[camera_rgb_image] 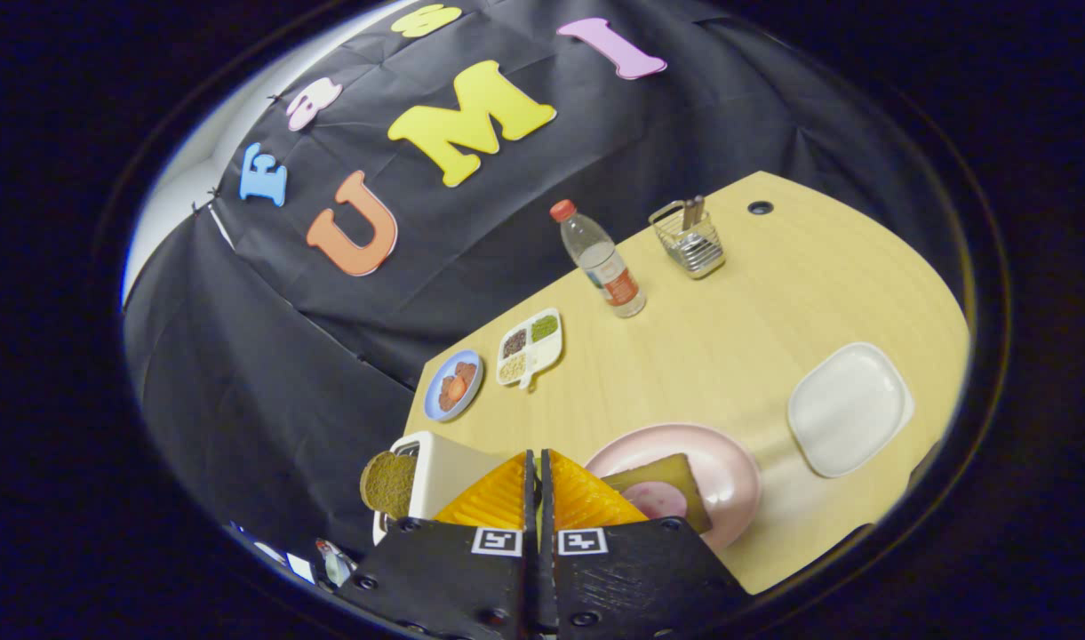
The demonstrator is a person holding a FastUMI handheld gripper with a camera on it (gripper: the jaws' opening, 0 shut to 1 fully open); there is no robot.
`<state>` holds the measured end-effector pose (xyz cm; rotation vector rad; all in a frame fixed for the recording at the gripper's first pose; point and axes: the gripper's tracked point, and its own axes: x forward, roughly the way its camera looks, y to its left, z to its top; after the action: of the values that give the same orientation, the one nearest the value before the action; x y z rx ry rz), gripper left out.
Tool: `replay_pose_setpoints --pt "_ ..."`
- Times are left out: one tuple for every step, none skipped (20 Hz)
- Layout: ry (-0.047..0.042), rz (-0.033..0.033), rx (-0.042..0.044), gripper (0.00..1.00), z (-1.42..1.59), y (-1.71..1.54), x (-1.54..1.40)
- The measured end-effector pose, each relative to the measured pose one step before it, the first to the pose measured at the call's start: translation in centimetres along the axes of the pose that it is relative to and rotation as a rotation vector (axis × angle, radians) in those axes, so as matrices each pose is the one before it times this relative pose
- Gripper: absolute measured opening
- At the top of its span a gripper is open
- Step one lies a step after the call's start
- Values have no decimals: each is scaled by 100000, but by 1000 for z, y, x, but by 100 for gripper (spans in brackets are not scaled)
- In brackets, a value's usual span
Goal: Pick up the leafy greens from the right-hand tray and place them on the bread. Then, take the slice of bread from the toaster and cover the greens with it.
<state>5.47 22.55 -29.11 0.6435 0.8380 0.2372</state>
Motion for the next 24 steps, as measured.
replay_pose_setpoints --pt "270 -844 584 0 -650 -73 618" --pt "19 -203 1494 0 -498 -47 557" --pt "382 -863 1365 0 -425 -363 549" --pt "292 -1266 1154 0 -271 -584 429" --pt "134 -1800 483 0 -359 -844 261" --pt "377 -1776 -696 0 -237 -792 222" --pt "-534 -2044 -1699 0 62 -755 -72" --pt "-1722 -1581 -1698 0 371 -696 -145" --pt "-1433 -2320 -1774 0 318 -857 75" --pt "-1391 -1873 -1285 0 352 -768 116" --pt "-622 -2000 -1166 0 54 -768 130" --pt "-271 -1450 -611 0 53 -690 43" --pt "140 -1464 -620 0 -110 -712 196" --pt "-226 -1241 -774 2 -44 -586 391" --pt "-358 -1753 -1332 3 43 -713 103" --pt "-57 -1053 -1119 6 -109 -474 -21" --pt "-303 -1120 -1397 9 11 -507 181" --pt "-485 -777 -1248 12 162 -494 -61" --pt "53 -1148 -1095 20 -164 -534 37" --pt "387 -970 -344 24 30 -435 -19" --pt "26 -647 388 31 130 -364 -34" --pt "-176 -634 459 36 188 -316 -87" --pt "-1012 -1223 -91 40 308 -394 -260" --pt "-1592 -753 -865 45 439 -202 -338"
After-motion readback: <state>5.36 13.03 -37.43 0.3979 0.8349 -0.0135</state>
